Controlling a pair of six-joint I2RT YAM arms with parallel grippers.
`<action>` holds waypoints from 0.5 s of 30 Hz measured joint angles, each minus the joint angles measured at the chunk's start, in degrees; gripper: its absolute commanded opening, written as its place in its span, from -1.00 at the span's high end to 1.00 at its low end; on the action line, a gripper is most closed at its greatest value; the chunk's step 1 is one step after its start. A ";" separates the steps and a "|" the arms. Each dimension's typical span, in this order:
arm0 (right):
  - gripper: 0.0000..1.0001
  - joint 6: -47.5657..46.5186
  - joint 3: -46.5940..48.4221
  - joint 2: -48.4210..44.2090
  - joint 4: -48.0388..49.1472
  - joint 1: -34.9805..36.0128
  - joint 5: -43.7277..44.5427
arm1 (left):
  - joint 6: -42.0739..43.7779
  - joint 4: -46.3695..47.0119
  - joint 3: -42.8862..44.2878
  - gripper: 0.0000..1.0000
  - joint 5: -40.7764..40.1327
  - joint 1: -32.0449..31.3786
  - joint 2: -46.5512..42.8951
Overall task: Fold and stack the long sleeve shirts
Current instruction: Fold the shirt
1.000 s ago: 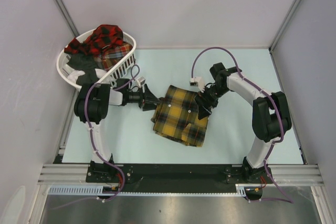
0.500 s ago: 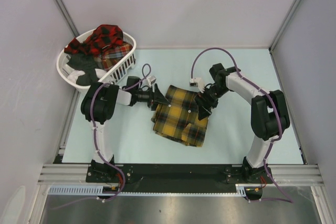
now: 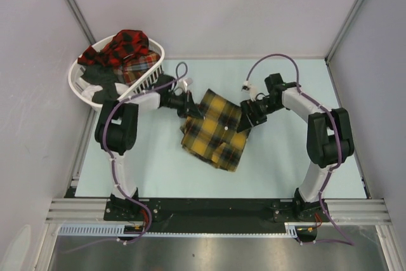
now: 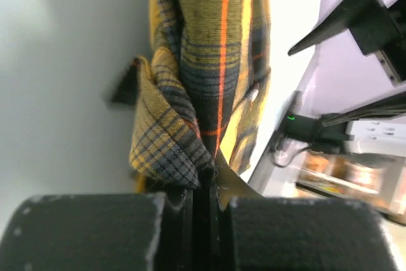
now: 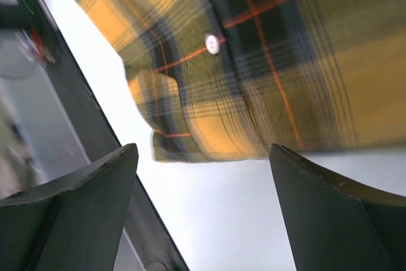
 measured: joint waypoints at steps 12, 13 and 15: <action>-0.97 46.56 -18.43 -8.00 32.09 -10.78 -6.82 | 28.06 -47.74 45.77 1.00 -36.68 -1.73 -6.51; -0.97 49.64 -19.23 -8.92 33.90 -10.97 -6.82 | 29.57 -50.23 48.33 1.00 -40.33 -2.80 -6.51; -0.98 55.60 -21.05 -10.49 38.29 -11.15 -6.78 | 31.74 -53.53 51.25 1.00 -45.77 -5.46 -6.51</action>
